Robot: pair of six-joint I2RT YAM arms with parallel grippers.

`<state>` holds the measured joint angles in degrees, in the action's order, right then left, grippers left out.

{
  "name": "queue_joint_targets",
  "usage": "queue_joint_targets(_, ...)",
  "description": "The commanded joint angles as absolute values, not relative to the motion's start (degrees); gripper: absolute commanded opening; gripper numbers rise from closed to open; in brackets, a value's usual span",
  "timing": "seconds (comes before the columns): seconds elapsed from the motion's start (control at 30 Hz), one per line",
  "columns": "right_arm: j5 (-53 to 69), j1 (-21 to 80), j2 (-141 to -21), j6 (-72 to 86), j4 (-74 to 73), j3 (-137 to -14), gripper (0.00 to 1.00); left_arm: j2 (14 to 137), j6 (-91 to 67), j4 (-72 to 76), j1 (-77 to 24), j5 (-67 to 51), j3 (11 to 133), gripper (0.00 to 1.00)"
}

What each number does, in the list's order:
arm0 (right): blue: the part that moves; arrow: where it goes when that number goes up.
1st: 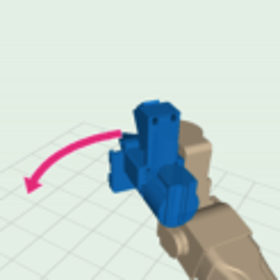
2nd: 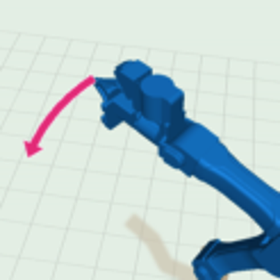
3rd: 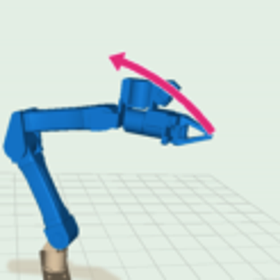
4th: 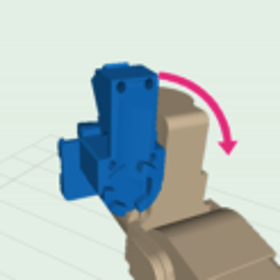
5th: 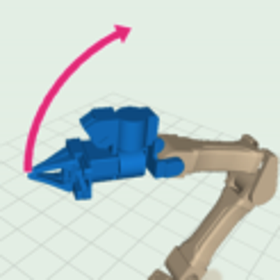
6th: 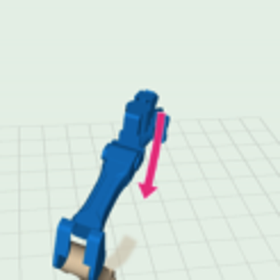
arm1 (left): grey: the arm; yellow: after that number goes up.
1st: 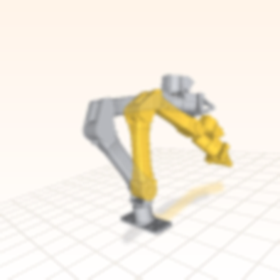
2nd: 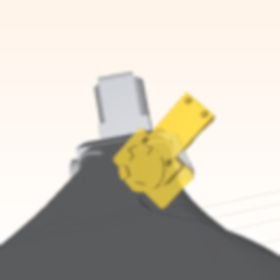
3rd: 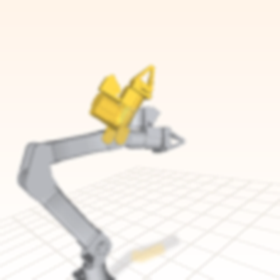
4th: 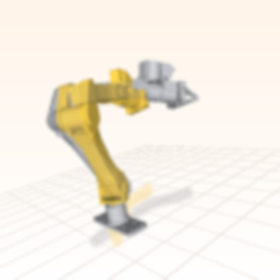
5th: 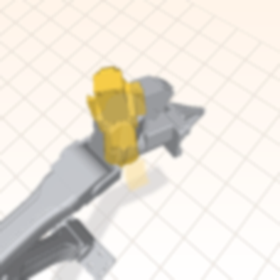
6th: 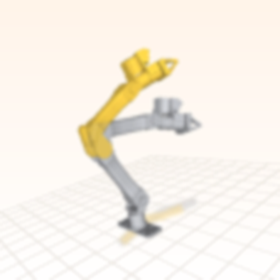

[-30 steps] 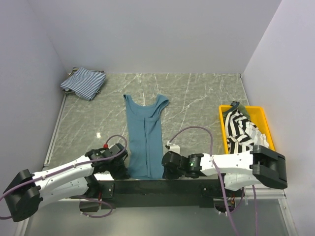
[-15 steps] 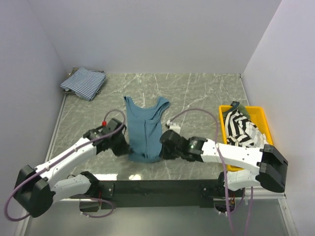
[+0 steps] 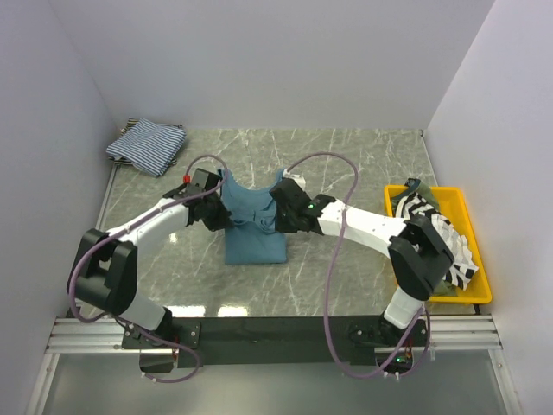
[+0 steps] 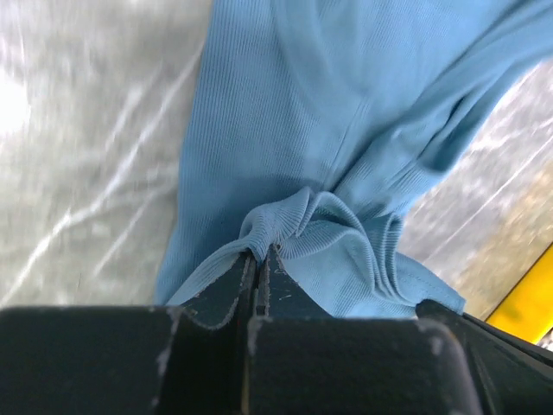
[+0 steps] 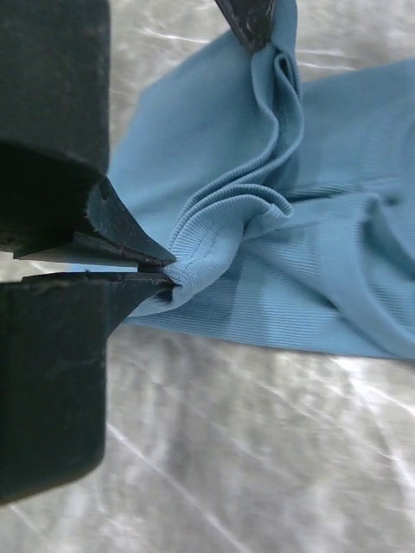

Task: Fold and stack the tank tops
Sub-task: Fold the tank top

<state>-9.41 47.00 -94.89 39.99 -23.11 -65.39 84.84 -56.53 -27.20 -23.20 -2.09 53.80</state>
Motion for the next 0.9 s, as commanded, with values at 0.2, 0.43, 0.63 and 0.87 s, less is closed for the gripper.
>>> queue_joint_targets(0.2,-9.5,44.0,-99.1,36.0,-21.6,-73.0,0.03,89.1,-52.7,-22.9,-20.1,-2.1,61.8,0.01)
queue_joint_targets(0.43,-10.1,43.0,-99.6,35.5,-21.4,-74.8,0.04,89.6,-52.3,-21.8,-18.5,-2.3,61.7,0.01)
queue_joint_targets(0.63,-9.9,41.3,-105.0,34.5,-20.7,-78.5,0.2,95.1,-51.2,-17.3,-16.3,-5.9,61.4,0.11)
queue_joint_targets(0.87,-11.3,39.5,-102.4,34.2,-20.4,-77.3,0.43,90.6,-50.4,-13.1,-14.7,-6.7,60.7,0.56)
